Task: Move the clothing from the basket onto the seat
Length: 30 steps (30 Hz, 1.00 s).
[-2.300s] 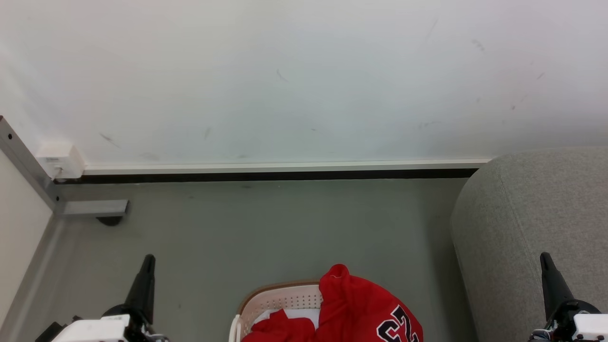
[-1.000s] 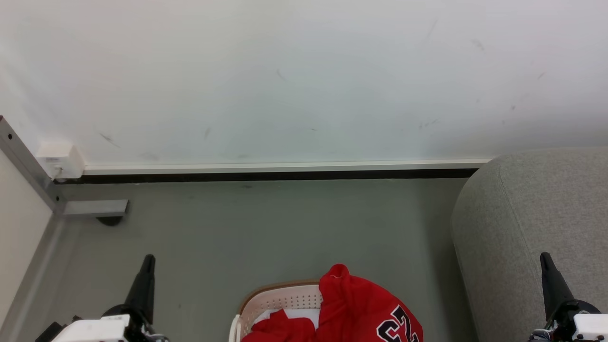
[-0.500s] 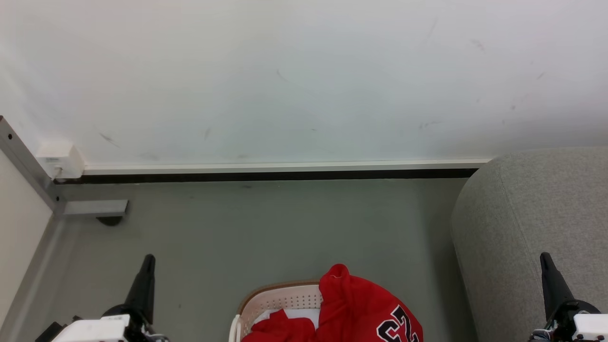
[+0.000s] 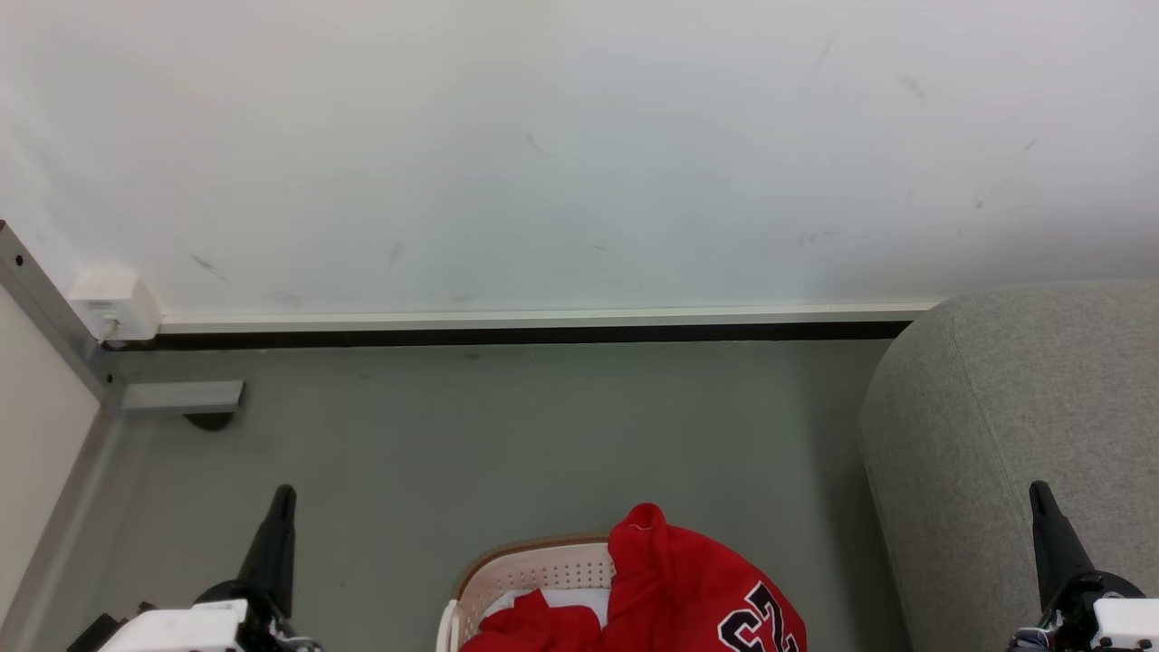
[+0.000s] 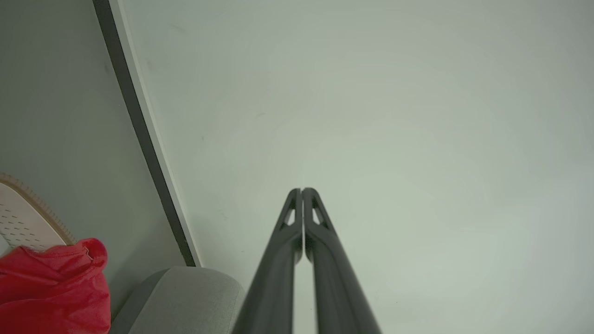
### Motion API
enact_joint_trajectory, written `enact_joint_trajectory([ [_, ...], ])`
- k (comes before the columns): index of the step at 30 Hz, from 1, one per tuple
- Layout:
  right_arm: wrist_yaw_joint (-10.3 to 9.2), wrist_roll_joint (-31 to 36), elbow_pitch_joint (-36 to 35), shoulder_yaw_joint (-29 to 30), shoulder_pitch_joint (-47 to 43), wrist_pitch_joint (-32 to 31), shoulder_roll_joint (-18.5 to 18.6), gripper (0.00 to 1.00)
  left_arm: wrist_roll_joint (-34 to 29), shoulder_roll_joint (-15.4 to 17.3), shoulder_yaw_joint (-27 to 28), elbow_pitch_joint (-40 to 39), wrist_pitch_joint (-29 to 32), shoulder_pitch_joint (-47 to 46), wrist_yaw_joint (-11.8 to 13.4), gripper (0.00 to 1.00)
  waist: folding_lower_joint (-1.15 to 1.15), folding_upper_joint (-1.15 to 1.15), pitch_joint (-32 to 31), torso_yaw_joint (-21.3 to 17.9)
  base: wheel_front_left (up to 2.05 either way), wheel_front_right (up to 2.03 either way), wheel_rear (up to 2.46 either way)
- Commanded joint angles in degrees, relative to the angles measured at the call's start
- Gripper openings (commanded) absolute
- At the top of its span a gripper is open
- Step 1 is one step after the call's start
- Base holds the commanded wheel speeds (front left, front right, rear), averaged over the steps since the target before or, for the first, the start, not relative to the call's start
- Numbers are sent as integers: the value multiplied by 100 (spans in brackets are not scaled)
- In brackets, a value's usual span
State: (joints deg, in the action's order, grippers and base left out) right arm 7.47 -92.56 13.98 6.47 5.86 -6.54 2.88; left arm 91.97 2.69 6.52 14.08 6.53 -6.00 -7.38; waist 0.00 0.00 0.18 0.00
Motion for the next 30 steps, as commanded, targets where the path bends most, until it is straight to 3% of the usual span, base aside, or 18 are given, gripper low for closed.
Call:
enact_joint_trajectory([
  [1, 5, 30, 11, 16, 73, -7, 1, 0, 85, 41, 6, -6, 12, -48, -27, 0, 0, 0, 0, 0, 0, 0, 0],
  [30, 5, 30, 11, 17, 73, -6, 1, 0, 85, 41, 6, -6, 12, -48, -27, 0, 0, 0, 0, 0, 0, 0, 0],
])
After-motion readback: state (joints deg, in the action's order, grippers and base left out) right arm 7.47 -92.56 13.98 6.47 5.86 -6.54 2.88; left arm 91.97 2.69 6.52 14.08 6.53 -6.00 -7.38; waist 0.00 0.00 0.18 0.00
